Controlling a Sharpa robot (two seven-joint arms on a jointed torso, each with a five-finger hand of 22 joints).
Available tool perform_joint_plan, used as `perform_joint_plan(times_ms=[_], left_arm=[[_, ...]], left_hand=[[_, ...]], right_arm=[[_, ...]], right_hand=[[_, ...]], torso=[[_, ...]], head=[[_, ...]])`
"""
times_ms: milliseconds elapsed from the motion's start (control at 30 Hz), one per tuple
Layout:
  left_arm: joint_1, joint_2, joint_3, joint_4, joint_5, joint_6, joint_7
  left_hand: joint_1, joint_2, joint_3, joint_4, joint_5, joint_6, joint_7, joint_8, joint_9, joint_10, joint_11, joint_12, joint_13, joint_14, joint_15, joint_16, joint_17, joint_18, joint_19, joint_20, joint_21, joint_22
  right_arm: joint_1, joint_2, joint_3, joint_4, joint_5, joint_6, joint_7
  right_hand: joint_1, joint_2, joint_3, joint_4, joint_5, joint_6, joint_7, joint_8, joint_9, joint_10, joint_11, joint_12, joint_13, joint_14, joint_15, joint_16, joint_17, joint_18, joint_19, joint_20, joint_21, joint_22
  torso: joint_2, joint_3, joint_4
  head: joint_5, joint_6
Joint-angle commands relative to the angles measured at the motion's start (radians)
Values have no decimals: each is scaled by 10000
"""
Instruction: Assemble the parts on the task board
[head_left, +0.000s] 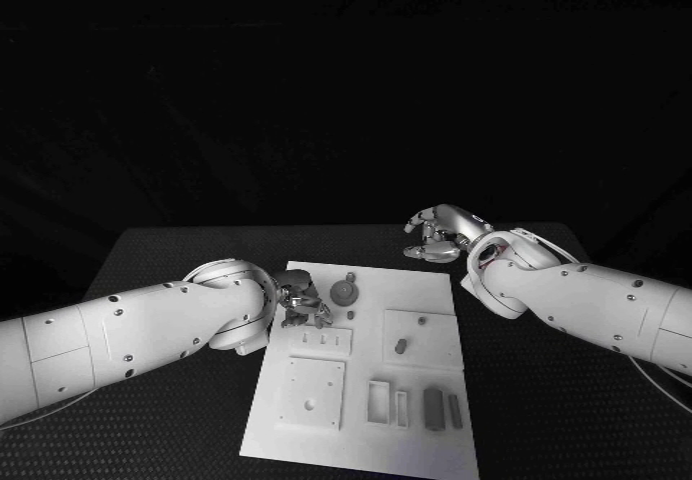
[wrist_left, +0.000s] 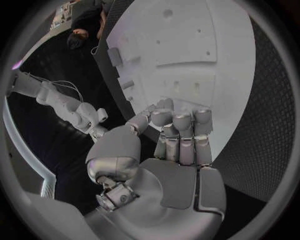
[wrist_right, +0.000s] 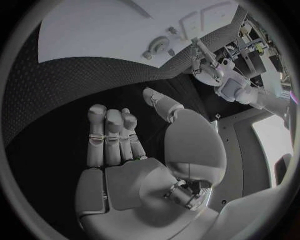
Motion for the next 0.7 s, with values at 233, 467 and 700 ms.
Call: perform_joint_plan(times_ms=[233,467,700], left_arm=[[5,18,-134,263,-1230,145,-464],[-13,71,-337,151,-1324,124,-475],[-47,116,-359,55,-1391,186,-481]], left_hand=[[-214,3,199,-111,682,659,-491,58,130,-143,-141,127,2,560,-579,163,-89,131,67,-1145,103,53],[-307,30,196,-120,768,751,-519,89,185,-144,-165,163,-3,554,-596,211,-117,127,57,-1146,115,75],[-389,25,245,-117,865,860,-551,119,253,-147,-196,207,-16,544,-618,273,-158,130,49,-1153,137,105]], right_arm=[[9,25,10,3,97,47,180],[10,21,11,5,106,71,186],[10,24,13,5,114,108,187]], right_hand=[[91,0,16,74,119,115,62,17,-29,-1477,211,55,-46,-57,4,68,-24,532,-24,38,-61,142],[90,1,10,80,157,117,63,17,-38,-1483,212,65,-61,-60,5,71,-28,532,-26,41,-62,144],[90,5,7,82,175,117,64,17,-43,-1487,213,70,-69,-63,5,72,-31,532,-27,43,-63,145]], torso=[[-7,-4,-4],[-3,-7,-8],[-1,-6,-10]], head=[[50,-155],[58,-189],[64,-207]])
